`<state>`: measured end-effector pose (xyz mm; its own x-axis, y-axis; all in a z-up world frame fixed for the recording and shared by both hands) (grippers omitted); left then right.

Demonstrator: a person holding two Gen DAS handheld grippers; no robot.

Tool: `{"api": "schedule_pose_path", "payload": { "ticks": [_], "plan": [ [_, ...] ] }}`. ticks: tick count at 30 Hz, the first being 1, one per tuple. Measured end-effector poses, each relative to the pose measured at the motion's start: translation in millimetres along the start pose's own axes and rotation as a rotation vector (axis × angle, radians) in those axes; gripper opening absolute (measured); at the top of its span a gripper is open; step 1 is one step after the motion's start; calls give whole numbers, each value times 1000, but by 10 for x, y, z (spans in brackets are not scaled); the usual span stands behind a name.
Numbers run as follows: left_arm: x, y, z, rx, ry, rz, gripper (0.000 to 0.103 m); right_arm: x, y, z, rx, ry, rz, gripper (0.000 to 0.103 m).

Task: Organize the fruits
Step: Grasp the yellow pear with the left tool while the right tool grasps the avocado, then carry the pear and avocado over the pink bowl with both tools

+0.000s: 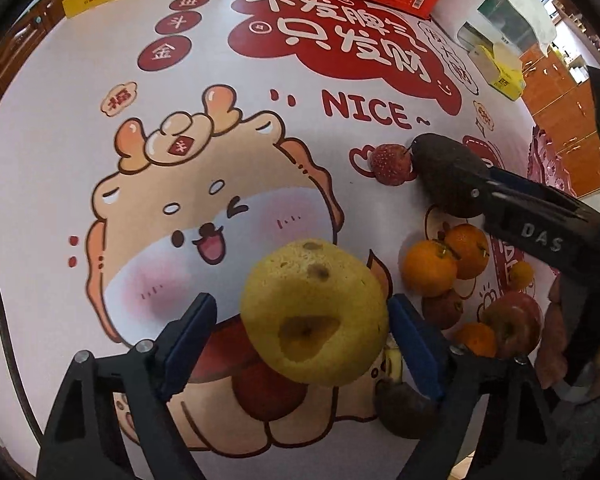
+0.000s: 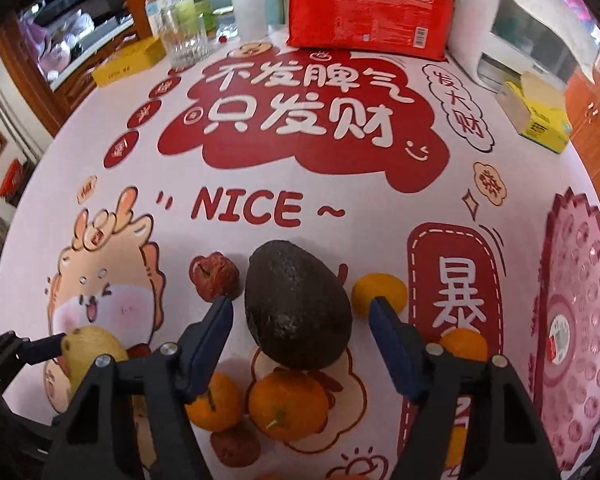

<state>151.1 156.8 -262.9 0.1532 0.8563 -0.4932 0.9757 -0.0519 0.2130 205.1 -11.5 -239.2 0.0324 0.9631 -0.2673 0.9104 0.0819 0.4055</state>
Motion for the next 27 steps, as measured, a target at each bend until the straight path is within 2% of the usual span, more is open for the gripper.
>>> {"api": "schedule_pose_path", "payload": {
  "ticks": [3, 6, 10, 12, 17, 20, 23, 27],
  "plan": [
    [-19, 12, 44, 11, -8, -2, 75, 53, -2, 74, 3, -17, -39, 71],
    [-40, 10, 100, 26, -3, 3, 72, 119, 4, 109, 8, -13, -65, 70],
    [-52, 6, 114, 24, 6, 7, 72, 165, 23, 150, 11, -70, -110, 66],
    [-48, 4, 114, 22, 5, 8, 72, 158, 23, 192, 26, -98, -116, 60],
    [-28, -7, 155, 30, 17, 7, 72, 191, 16, 213, 36, -107, -135, 59],
    [-33, -13, 157, 25, 21, 12, 71, 185, 24, 218, 38, -100, -120, 59],
    [-32, -44, 135, 21, 37, 22, 70, 178, -4, 199, 43, -50, -90, 58],
    [-45, -61, 26, -4, 62, 47, 70, 166, -48, 83, 9, -47, -78, 58]
  ]
}}
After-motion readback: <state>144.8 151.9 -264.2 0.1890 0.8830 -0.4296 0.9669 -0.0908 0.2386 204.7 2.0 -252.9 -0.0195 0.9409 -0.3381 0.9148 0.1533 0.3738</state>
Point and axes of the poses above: each gripper's, at about its wrist camera, not at the fingertips, and z roughly the way its jaws point, x to its left, y to its top, the point moved 7 cm from there along z, roughly the way its jaws point, and after that the axes turned 15 degrees about -y, right-handed, at the moved point
